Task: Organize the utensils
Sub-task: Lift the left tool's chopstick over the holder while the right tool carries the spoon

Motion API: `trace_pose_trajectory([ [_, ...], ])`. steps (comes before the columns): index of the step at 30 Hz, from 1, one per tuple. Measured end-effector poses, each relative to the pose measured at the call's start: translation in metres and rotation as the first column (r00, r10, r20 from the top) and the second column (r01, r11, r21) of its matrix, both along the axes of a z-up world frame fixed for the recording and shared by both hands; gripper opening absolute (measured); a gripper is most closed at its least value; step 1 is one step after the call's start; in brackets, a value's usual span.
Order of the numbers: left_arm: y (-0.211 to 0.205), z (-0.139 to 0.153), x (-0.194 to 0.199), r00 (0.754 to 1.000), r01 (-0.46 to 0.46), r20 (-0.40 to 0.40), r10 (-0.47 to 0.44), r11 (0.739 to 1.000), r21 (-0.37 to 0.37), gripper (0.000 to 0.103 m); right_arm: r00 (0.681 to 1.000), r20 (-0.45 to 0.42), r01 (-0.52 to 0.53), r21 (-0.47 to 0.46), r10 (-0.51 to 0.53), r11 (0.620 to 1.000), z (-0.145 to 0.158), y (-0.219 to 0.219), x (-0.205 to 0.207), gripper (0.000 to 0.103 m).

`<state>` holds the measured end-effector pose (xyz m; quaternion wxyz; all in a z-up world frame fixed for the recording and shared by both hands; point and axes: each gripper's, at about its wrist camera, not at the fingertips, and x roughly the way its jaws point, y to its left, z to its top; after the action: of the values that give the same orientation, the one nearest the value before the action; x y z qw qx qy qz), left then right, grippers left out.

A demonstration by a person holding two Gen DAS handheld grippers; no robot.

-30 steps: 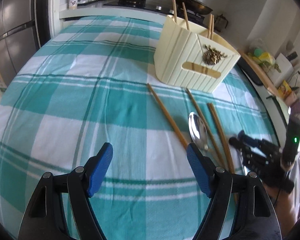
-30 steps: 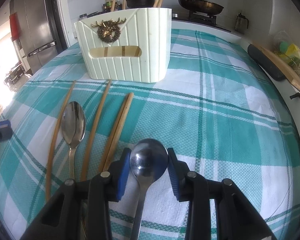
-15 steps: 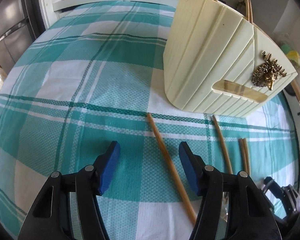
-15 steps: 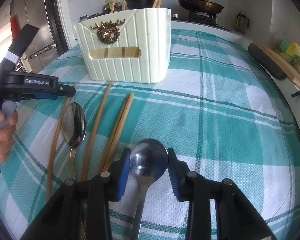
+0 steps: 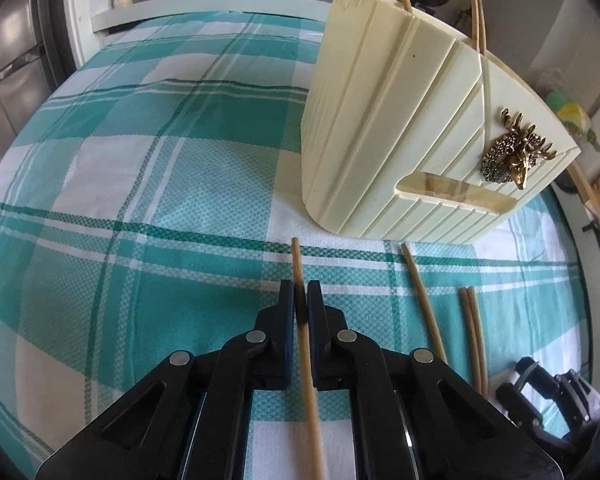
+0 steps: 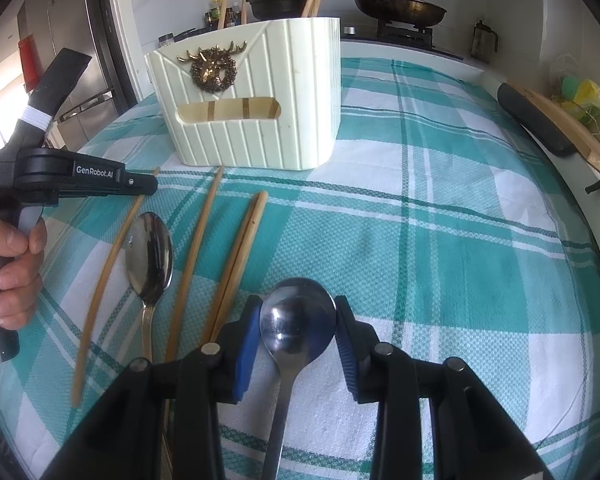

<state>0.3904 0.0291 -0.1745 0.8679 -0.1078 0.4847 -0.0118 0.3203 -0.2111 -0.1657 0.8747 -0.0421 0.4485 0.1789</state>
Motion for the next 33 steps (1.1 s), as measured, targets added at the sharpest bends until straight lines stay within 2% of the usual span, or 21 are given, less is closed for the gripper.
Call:
trace_pose_trajectory([
  [4, 0.004, 0.022, -0.011, 0.998, 0.013, 0.057, -0.011, 1.000, -0.027, 0.003, 1.000, 0.001, 0.021, 0.029, -0.021, 0.999, 0.006, -0.007, 0.001, 0.036],
  [10, 0.011, 0.071, -0.041, 0.986, 0.039, 0.166, -0.029, 0.998, -0.058, 0.003, 0.999, 0.039, 0.029, 0.064, -0.031, 0.998, 0.030, -0.016, -0.005, 0.036],
  [20, 0.019, 0.140, -0.102, 0.935, 0.093, 0.348, -0.064, 0.994, -0.066, 0.004, 0.990, 0.141, 0.013, 0.108, -0.028, 0.994, 0.080, -0.023, -0.037, 0.036],
  [27, 0.023, 0.159, -0.126, 0.905, 0.117, 0.417, -0.081, 0.991, -0.063, 0.004, 0.981, 0.191, 0.009, 0.123, -0.033, 0.992, 0.100, -0.025, -0.060, 0.036],
  [33, 0.024, 0.161, -0.130, 0.897, 0.122, 0.435, -0.085, 0.991, -0.058, 0.004, 0.975, 0.216, 0.015, 0.127, -0.042, 0.992, 0.111, -0.026, -0.068, 0.036],
])
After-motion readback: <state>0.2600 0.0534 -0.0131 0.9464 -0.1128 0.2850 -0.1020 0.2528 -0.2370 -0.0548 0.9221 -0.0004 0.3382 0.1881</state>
